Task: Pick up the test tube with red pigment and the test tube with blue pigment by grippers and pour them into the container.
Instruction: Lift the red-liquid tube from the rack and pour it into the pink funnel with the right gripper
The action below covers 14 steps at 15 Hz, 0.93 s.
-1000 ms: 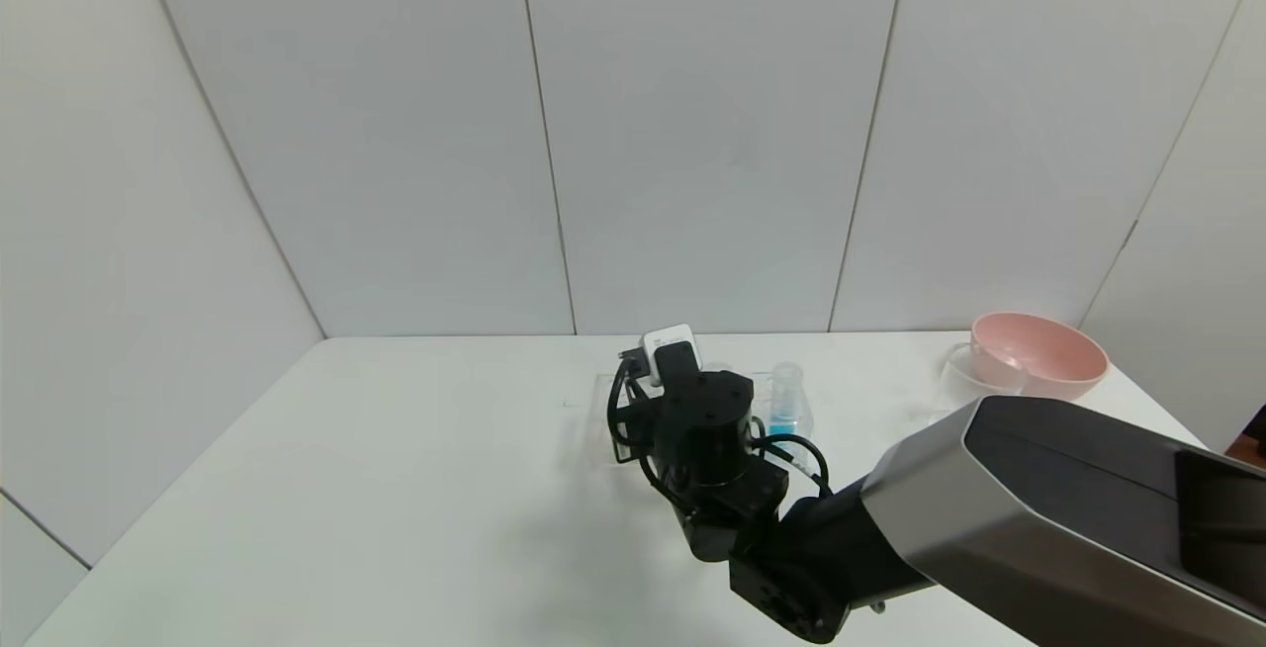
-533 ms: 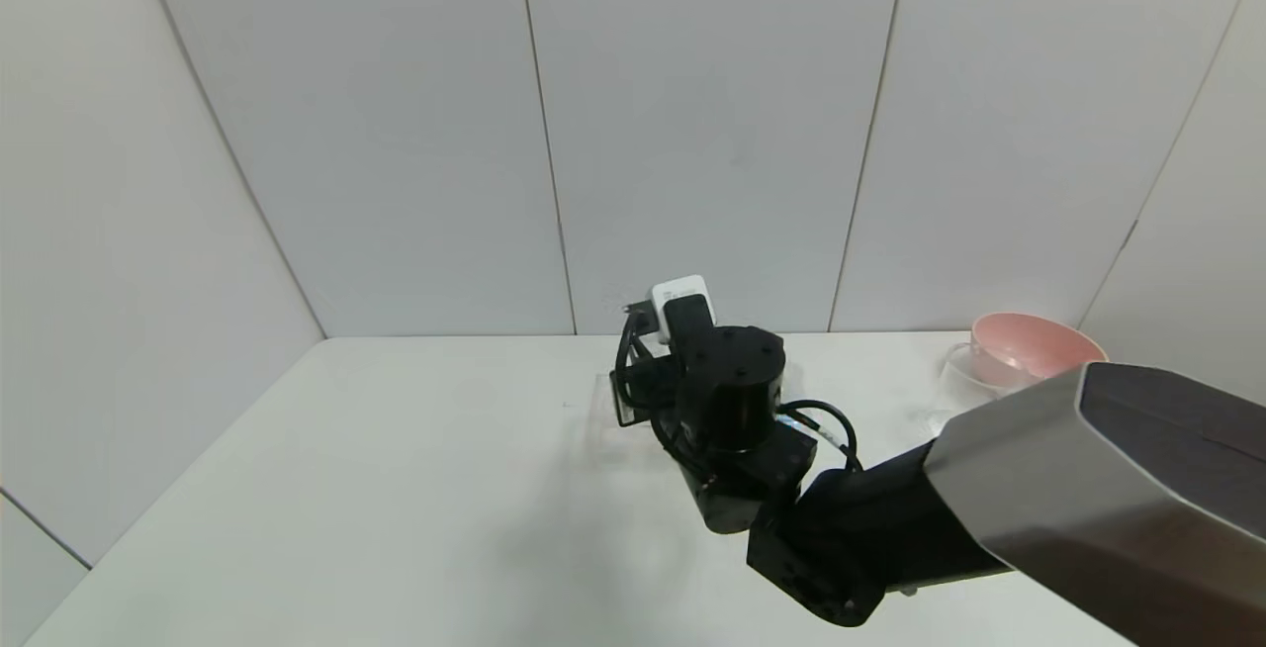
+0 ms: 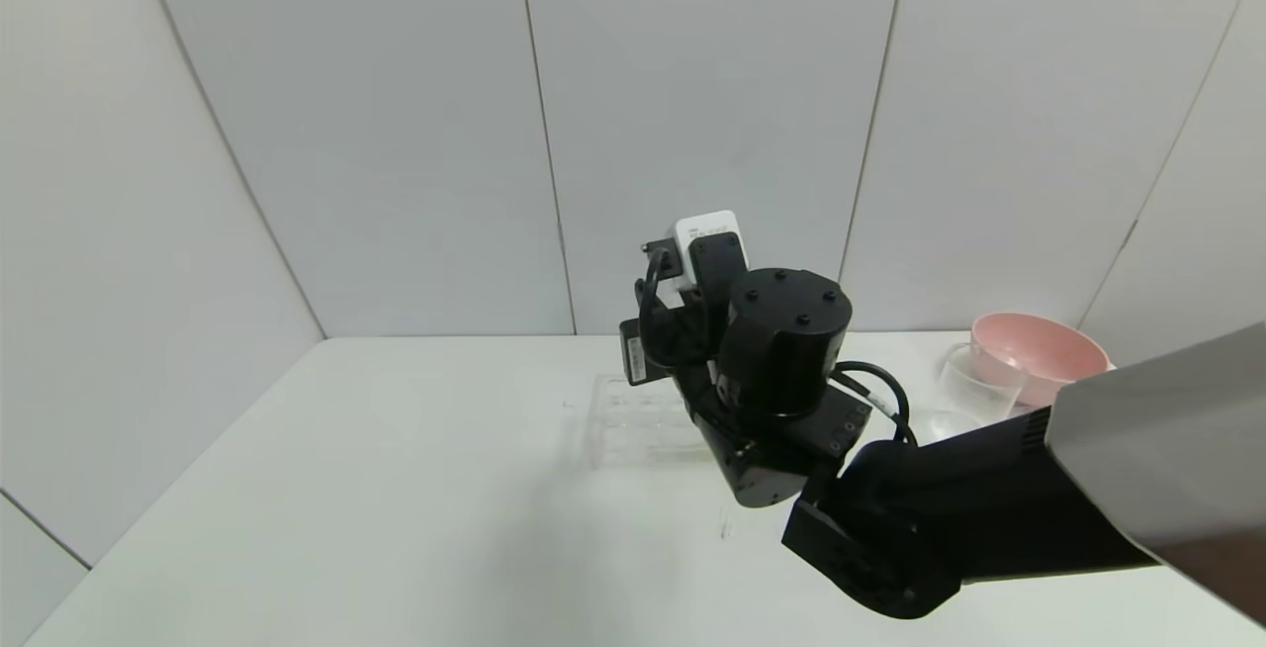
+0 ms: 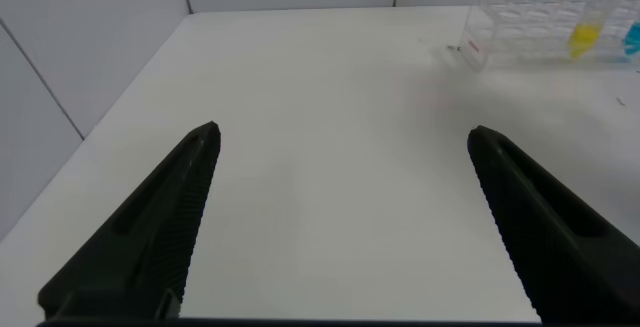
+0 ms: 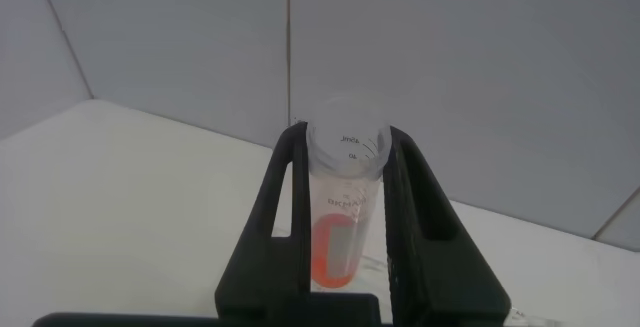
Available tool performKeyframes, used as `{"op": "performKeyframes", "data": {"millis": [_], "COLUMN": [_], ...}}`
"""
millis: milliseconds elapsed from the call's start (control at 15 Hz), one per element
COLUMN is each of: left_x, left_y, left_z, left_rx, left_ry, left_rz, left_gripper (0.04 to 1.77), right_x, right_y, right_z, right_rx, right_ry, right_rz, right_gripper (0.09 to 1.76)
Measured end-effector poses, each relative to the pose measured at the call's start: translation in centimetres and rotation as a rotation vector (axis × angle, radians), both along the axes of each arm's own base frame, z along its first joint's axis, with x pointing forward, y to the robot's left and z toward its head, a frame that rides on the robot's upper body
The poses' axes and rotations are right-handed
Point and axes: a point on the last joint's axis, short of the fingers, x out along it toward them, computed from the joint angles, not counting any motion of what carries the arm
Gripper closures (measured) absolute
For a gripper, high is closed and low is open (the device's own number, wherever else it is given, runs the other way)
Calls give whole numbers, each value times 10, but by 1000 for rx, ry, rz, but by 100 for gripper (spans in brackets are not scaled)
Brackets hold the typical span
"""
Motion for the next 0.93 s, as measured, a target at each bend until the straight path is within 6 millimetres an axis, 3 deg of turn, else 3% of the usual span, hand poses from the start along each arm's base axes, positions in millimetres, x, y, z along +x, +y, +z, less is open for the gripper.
{"op": "performKeyframes", "data": {"millis": [200,400,533,733,933], "left_x": [0,0,0,0,0], "left_y": [0,0,0,0,0], "left_z": [0,0,0,0,0], "left_rx": [0,0,0,0,0], "left_ry": [0,0,0,0,0], "left_rz": [0,0,0,0,0], "left_gripper": [5,5,5,5,5], "right_x": [-12,-27,-31,-34,-48], "right_y": [-12,-53,-100,-194,-275], "right_z": [2,7,15,27,39], "right_rx": [-31,-104,-139,-157,-158], "right_ry": [19,79,129,239,280], "right_rz": [63,189,268,341,357], "right_gripper": [136,136,136,136,136]}}
